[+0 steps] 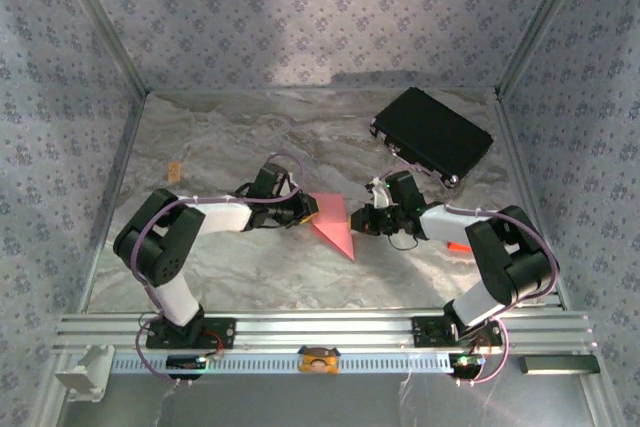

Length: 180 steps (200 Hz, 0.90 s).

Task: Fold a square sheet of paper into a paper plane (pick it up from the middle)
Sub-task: Fourth fold the wing at the center of the table.

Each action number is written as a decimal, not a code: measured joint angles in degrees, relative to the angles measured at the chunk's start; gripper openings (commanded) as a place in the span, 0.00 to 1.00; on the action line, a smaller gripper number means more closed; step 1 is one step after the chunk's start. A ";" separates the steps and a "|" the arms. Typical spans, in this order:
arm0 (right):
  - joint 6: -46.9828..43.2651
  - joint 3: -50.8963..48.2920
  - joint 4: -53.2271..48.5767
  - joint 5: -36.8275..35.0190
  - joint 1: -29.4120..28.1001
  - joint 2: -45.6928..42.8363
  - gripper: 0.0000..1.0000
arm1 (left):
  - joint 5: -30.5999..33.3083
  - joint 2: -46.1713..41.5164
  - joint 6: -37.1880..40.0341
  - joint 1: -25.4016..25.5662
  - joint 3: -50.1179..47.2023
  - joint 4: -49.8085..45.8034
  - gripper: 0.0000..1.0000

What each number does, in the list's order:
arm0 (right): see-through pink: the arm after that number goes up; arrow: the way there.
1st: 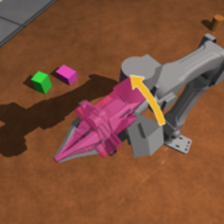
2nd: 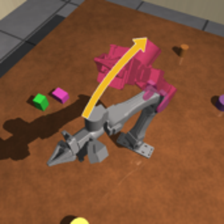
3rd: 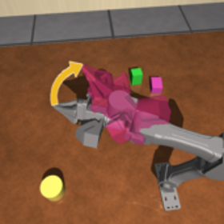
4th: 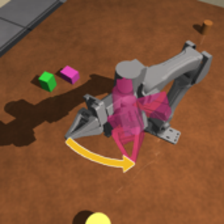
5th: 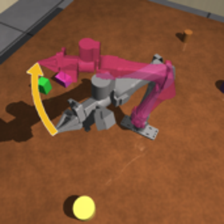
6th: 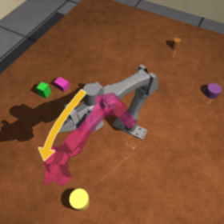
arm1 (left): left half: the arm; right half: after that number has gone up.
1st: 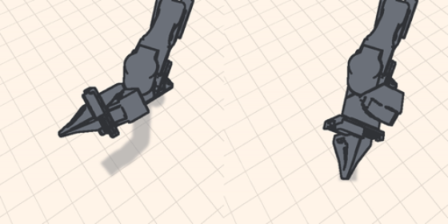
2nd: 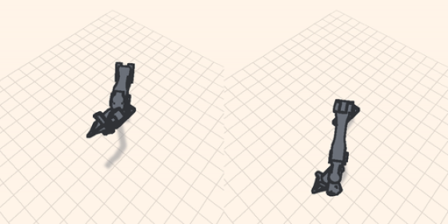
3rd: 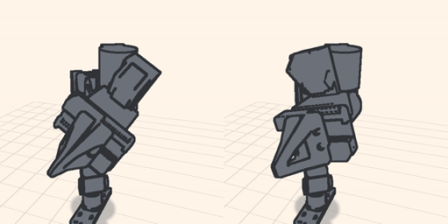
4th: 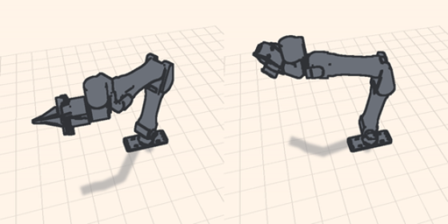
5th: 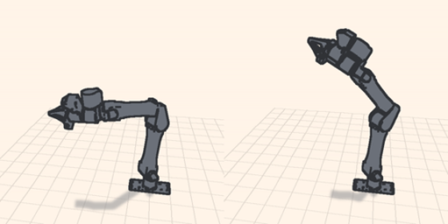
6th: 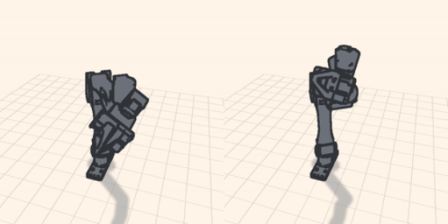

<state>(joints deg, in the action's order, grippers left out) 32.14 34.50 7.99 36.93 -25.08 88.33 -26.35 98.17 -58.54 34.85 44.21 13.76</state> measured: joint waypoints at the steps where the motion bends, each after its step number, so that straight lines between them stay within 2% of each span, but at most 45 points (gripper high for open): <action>1: -0.11 0.00 0.00 0.00 0.00 -0.04 0.18 | 0.00 0.00 0.02 0.02 0.00 0.02 0.14; 24: -0.28 -0.13 -0.42 -0.55 -0.02 -1.36 0.34 | 0.20 0.00 -0.26 0.02 0.00 0.50 0.09; 39: -0.55 -0.22 -1.36 -1.95 -0.02 -3.56 0.39 | 0.48 -0.02 -0.92 0.02 -0.02 1.25 0.09; 87: -2.58 -2.19 -2.47 -10.56 -1.44 -13.09 0.41 | 5.97 -2.14 -3.72 1.75 -2.27 2.84 0.08; 131: -12.72 -11.04 4.04 -24.50 -12.26 -21.53 0.45 | 11.41 -3.98 -6.19 4.98 -3.78 3.02 0.09; 180: -28.48 -13.97 7.34 -35.50 -21.77 -22.21 0.45 | 13.60 -4.87 -7.08 5.81 -3.91 2.97 0.19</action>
<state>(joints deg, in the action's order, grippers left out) 3.66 20.53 15.33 1.43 -46.85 66.13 -12.75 93.30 -65.63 40.66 40.29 16.73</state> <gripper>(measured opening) 0.448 0.177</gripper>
